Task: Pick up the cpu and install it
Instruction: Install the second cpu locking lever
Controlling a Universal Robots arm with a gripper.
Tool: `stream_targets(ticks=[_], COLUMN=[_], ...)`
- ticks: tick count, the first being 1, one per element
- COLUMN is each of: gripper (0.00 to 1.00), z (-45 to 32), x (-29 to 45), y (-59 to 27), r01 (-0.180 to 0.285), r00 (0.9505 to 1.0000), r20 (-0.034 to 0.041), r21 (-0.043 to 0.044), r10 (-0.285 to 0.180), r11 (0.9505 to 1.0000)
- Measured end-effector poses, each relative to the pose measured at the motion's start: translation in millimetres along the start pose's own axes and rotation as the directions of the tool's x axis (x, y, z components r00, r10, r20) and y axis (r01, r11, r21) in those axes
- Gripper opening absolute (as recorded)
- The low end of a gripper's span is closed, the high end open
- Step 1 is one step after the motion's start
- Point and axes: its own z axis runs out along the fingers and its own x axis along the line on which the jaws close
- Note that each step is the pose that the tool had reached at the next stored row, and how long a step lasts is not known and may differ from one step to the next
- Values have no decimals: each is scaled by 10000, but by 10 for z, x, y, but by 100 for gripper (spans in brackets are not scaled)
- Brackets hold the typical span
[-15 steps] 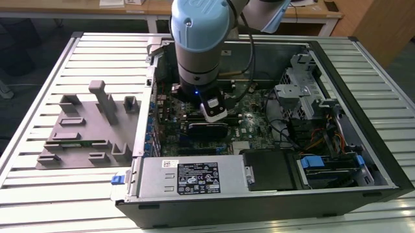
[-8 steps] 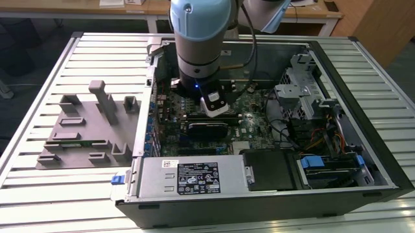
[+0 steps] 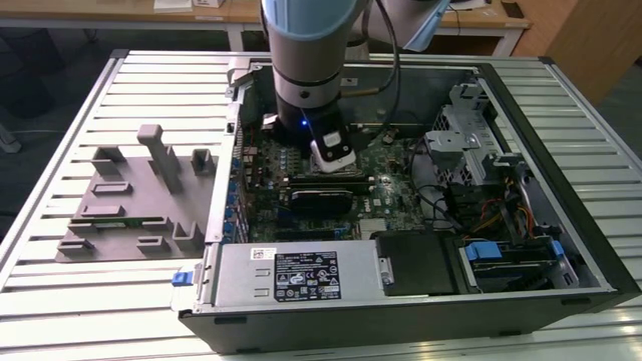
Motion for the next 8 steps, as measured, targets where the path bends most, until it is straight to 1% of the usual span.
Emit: stream_targets(ticks=[1, 4, 6, 8], gripper=[11, 11, 11, 11], z=[-1, 0, 1, 2], x=[0, -3, -20, -47], y=[3, 10, 13, 22], r01=[-5, -36, -78, -133], r00=[10000, 10000, 9999, 9998], r20=[16, 63, 92, 118], r21=[111, 385, 507, 587], r10=[4, 34, 73, 127], r11=[9999, 9993, 9987, 9982])
